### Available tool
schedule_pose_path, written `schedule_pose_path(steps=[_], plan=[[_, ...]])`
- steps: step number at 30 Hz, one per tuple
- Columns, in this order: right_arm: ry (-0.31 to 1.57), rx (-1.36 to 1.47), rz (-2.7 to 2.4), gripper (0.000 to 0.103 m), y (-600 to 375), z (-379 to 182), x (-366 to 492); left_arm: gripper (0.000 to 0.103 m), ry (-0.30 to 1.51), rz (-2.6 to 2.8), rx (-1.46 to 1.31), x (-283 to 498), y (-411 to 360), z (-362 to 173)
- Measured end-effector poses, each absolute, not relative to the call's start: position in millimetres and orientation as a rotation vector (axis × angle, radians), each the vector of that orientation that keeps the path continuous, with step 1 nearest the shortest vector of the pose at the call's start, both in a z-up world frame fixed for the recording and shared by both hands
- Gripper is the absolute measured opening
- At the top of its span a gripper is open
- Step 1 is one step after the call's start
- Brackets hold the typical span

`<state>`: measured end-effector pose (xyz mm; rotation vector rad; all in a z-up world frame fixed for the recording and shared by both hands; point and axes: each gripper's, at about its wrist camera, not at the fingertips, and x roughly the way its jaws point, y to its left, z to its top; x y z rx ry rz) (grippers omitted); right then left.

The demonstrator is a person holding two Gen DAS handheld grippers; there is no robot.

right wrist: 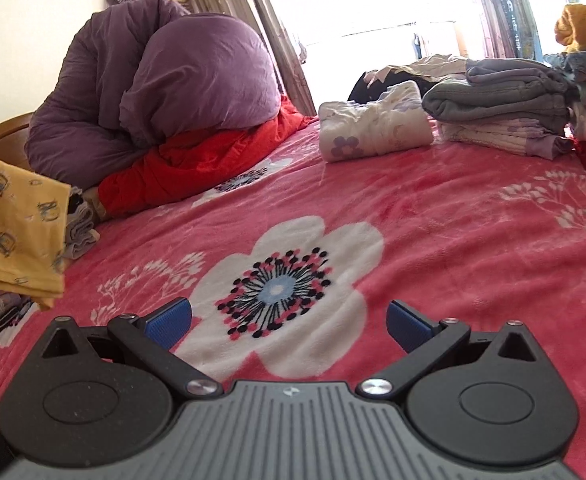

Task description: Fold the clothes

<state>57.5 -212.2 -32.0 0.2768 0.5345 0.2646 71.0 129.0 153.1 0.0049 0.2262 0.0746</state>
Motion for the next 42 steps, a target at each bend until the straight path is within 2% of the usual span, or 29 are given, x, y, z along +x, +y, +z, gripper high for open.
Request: schedule_pose_path(steps=[4,7,10,15,16,17,18,19,28,33,39,42], plan=[[0.512,0.306,0.219,0.103,-238,-27,46,0.000,0.256,-0.099,-0.065,87,68,155],[0.513,0.331,0.196,0.103,-256,-25,38,0.000,0.360,-0.195,-0.069,103,26,138],[0.524,0.344,0.180,0.103,-268,-24,31,0.000,0.488,-0.145,0.079,112,-3,95],[0.558,0.345,0.182,0.103,-280,-23,24,0.003,0.727,-0.079,0.211,94,-6,9],[0.565,0.344,0.184,0.103,-281,-24,23,0.007,0.748,-0.070,0.219,87,-4,-2],[0.572,0.342,0.185,0.103,-281,-24,22,0.025,0.751,-0.058,0.218,77,-2,-7],[0.579,0.340,0.187,0.103,-282,-24,22,0.054,0.754,-0.046,0.217,68,0,-12],[0.585,0.339,0.190,0.103,-281,-24,22,0.063,0.739,-0.035,0.205,59,1,-11],[0.586,0.351,0.250,0.103,-262,-19,23,0.065,0.695,-0.015,-0.056,29,44,39],[0.610,0.380,0.268,0.103,-261,-23,24,0.075,0.683,-0.026,-0.169,32,49,52],[0.693,0.371,0.275,0.103,-250,-31,34,0.086,0.733,-0.021,-0.328,38,43,19],[0.714,0.361,0.266,0.103,-249,-33,36,0.086,0.789,-0.036,-0.336,45,30,-2]])
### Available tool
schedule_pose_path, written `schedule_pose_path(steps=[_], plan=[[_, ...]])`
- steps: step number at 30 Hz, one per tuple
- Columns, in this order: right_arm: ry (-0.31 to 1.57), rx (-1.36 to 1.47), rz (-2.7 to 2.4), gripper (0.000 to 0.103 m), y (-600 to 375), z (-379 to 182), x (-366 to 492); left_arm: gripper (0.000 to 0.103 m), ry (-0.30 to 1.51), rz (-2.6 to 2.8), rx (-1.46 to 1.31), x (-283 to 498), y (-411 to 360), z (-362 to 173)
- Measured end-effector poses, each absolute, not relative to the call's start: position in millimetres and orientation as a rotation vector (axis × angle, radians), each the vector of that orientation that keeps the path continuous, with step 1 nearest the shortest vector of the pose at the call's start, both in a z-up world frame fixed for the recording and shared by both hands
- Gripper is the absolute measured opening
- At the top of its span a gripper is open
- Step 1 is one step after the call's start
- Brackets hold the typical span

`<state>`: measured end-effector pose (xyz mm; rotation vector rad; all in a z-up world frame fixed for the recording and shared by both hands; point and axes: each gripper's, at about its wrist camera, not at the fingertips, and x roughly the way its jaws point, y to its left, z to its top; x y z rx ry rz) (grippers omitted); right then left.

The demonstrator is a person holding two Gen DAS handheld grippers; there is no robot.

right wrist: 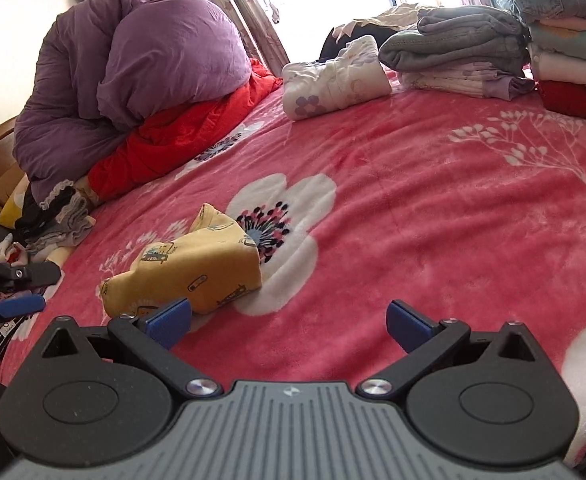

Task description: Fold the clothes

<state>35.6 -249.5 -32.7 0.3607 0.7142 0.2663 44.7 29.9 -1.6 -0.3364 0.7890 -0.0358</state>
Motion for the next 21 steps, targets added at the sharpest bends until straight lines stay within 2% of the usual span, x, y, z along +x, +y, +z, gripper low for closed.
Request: schedule_pose_path(steps=[6,11,16,21], plan=[[0.709,0.265,0.263,0.103,-245,-24,31,0.088,0.769,-0.045,-0.358,53,41,5],[0.771,0.257,0.295,0.103,-235,1,31,0.089,0.800,-0.031,-0.403,48,61,-9],[0.681,0.134,0.403,0.103,-222,15,31,0.089,0.824,-0.003,-0.441,46,76,-10],[0.696,0.244,0.430,0.103,-223,7,57,0.089,0.779,-0.028,-0.461,59,92,-7]])
